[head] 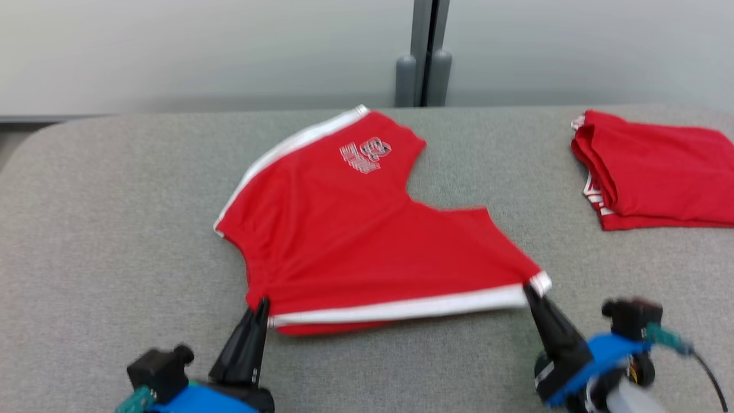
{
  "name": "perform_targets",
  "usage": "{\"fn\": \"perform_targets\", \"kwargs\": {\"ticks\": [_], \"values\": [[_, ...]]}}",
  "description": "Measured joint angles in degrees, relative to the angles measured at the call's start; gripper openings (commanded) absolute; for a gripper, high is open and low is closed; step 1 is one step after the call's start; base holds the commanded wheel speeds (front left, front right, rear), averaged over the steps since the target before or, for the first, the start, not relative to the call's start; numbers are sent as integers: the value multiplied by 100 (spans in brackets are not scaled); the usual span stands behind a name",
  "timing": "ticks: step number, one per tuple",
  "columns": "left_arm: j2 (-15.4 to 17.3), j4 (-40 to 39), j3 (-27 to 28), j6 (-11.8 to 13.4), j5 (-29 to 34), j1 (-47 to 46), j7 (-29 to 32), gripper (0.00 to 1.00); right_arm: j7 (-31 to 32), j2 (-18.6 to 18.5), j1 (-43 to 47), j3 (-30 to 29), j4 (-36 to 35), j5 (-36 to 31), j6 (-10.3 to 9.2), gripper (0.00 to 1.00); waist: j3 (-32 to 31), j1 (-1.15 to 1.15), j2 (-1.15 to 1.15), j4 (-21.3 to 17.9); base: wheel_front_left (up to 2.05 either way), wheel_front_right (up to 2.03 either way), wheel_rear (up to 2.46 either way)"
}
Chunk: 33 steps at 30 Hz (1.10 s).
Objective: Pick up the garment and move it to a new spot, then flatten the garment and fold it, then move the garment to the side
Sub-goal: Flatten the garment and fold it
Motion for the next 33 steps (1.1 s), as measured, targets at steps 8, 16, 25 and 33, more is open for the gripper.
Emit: {"fn": "perform_targets", "kwargs": {"ticks": [8, 16, 25, 33], "values": [[-44, -175, 37, 0, 96, 996, -1, 0, 316, 138, 1881, -609, -1159, -372, 1, 0, -421, 0, 0, 126, 0, 0, 0], [15, -229, -46, 0, 48, 1224, 0, 0, 949, 487, 2301, -1433, -2026, -1136, 0, 0, -551, 2, 1, 118, 0, 0, 0], [69, -287, -372, 0, -158, 411, -1, 0, 1190, 659, 1110, -1602, -1879, -1477, 0, 0, -378, 2, 2, 351, 0, 0, 0], [142, 131, -579, 0, -446, -889, -1, 0, 1223, 565, -1017, -1414, -557, -1541, 0, 0, 104, 3, 3, 633, 0, 0, 0]]}}
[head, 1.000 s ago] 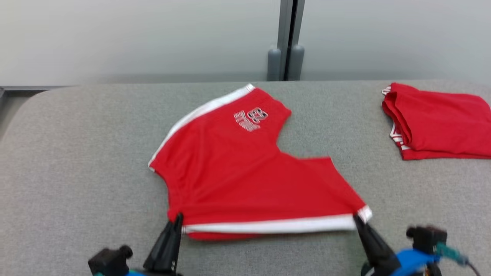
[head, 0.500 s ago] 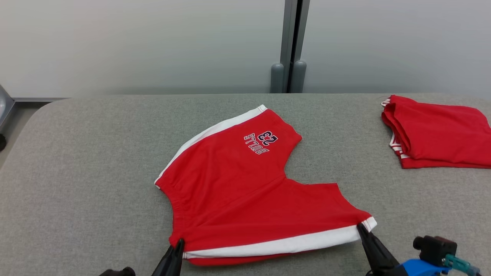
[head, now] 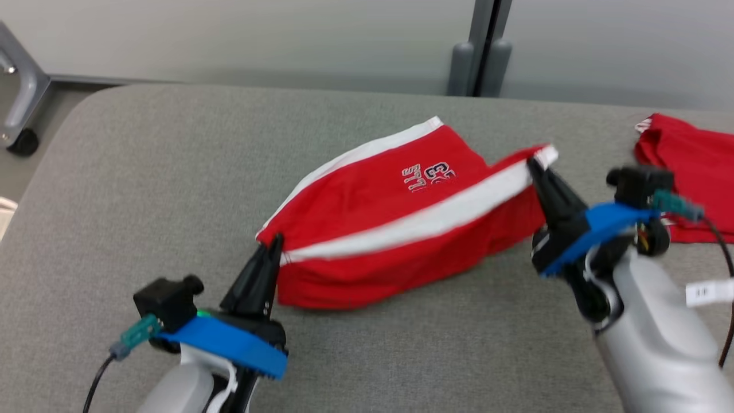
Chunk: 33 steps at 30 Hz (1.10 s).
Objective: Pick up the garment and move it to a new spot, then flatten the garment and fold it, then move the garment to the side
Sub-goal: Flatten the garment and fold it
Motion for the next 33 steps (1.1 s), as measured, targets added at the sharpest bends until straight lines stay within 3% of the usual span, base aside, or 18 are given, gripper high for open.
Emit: {"fn": "perform_targets", "kwargs": {"ticks": [11, 21, 22, 23, 24, 33], "values": [[-560, 864, 243, 0, -1, -1366, -1, 0, -94, 4, -2583, 404, 2243, -182, 0, 0, 881, 1, 1, 388, 0, 0, 0], [-899, 1436, 279, 0, 158, -1814, 0, 0, -434, 60, -3561, 669, 3700, -327, 0, 0, 1417, 0, 2, 698, 0, 0, 0], [-913, 1462, 286, 0, 174, -1841, -1, 0, -469, 78, -3603, 690, 3773, -319, 0, 26, 1437, 0, 1, 714, 0, 0, 0], [-916, 1504, 272, 0, 196, -1867, 0, 44, -515, 94, -3630, 714, 3842, -309, 0, 100, 1448, 0, 1, 723, 0, 0, 0], [-900, 1544, 254, 0, 326, -1879, 0, 100, -556, 112, -3639, 742, 3884, -277, 0, 100, 1445, 0, 1, 724, 0, 0, 0], [-925, 1444, 924, 0, 1277, -1449, -1, 100, -793, 1, -3366, 1207, 4019, -67, 0, 100, 1115, -2, 0, 674, 0, 0, 0]]}}
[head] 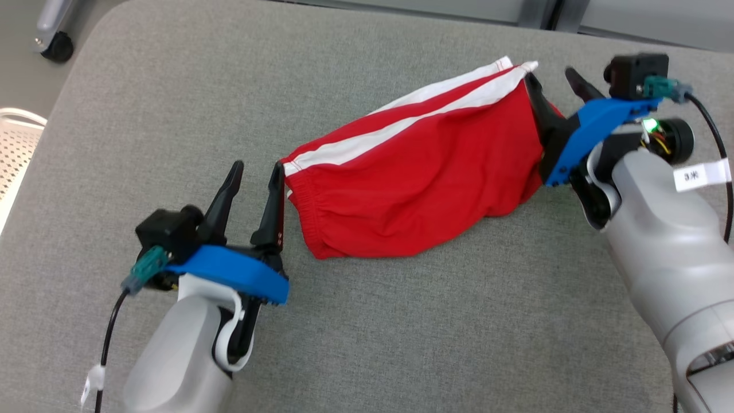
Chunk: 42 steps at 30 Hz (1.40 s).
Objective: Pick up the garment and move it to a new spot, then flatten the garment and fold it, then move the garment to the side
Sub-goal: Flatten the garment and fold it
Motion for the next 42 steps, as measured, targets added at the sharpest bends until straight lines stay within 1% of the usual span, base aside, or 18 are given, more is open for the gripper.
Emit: {"fn": "perform_targets", "kwargs": {"ticks": [2, 5, 9, 13, 17, 21, 25, 26, 27, 28, 31, 35, 42], "values": [[7, -120, 179, 0, 215, 240, 1, 100, 1, -108, 170, 125, 3, 53, -1, 100, -104, 0, 0, -6, 0, 0, 0], [26, -437, 593, 9, 601, 605, -1, 100, 7, -288, 374, 268, 15, 159, 0, 100, -249, 0, 0, 14, 0, 0, 0], [18, -977, 1168, 154, 1105, 1137, 0, 100, 57, -532, 569, 356, 89, 277, 0, 100, -364, 0, -1, 144, 0, 0, 0], [-96, -1619, 1807, 320, 1513, 1644, 0, 100, 129, -688, 619, 390, 186, 397, 0, 100, -382, 0, -1, 315, 0, 0, 0], [-276, -2181, 2327, 397, 1853, 2063, -4, 100, 258, -771, 681, 391, 305, 446, 0, 100, -360, 1, -1, 474, 0, 0, 0], [-385, -2479, 2503, 402, 2259, 2329, -7, 100, 389, -795, 749, 375, 394, 447, 0, 100, -337, 1, -1, 589, 0, 0, 0], [-476, -2594, 2488, 377, 2435, 2449, -5, 100, 561, -804, 833, 374, 434, 444, 0, 100, -334, 1, -1, 644, 0, 0, 0], [-483, -2620, 2482, 380, 2457, 2469, -7, 100, 603, -799, 847, 369, 436, 445, 0, 83, -340, 1, -1, 646, 0, 0, 0], [-490, -2648, 2476, 388, 2458, 2493, -5, 100, 642, -789, 855, 355, 439, 450, 0, 25, -348, 1, -1, 646, 0, 0, 0], [-495, -2677, 2471, 397, 2471, 2507, -5, 100, 666, -772, 868, 336, 442, 482, 0, 0, -359, 1, -1, 645, 0, 0, 0], [-509, -2735, 2466, 453, 2502, 2522, -7, 100, 701, -742, 949, 286, 449, 557, 0, 0, -413, 1, -1, 628, 0, 0, 0], [-513, -2786, 2464, 544, 2499, 2603, -7, 100, 511, -686, 1059, 245, 427, 667, 0, 0, -527, 1, -1, 556, 0, 0, 0], [-516, -2802, 2594, 595, 2720, 2825, -7, 100, 76, -701, 1664, 271, -63, 1114, 0, 0, -894, 0, -1, 330, 0, 0, 0]]}}
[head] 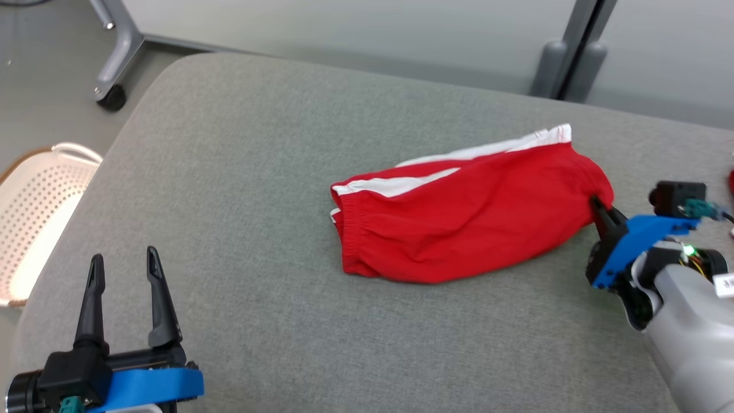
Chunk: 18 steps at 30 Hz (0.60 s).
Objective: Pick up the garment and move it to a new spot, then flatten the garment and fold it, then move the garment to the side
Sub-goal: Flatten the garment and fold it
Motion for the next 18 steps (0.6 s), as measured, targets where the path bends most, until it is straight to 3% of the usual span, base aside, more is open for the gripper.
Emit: {"fn": "perform_targets", "kwargs": {"ticks": [13, 18], "values": [[4, -141, 369, -62, 208, 372, 0, 100, -404, -898, 1377, -334, -1036, 976, 0, 0, -526, 0, 0, -611, 0, 0, 0], [10, -143, 468, -108, 242, 393, 1, 100, -433, -942, 1562, -371, -1249, 1045, 0, 0, -550, 1, 1, -758, 0, 0, 0]]}}
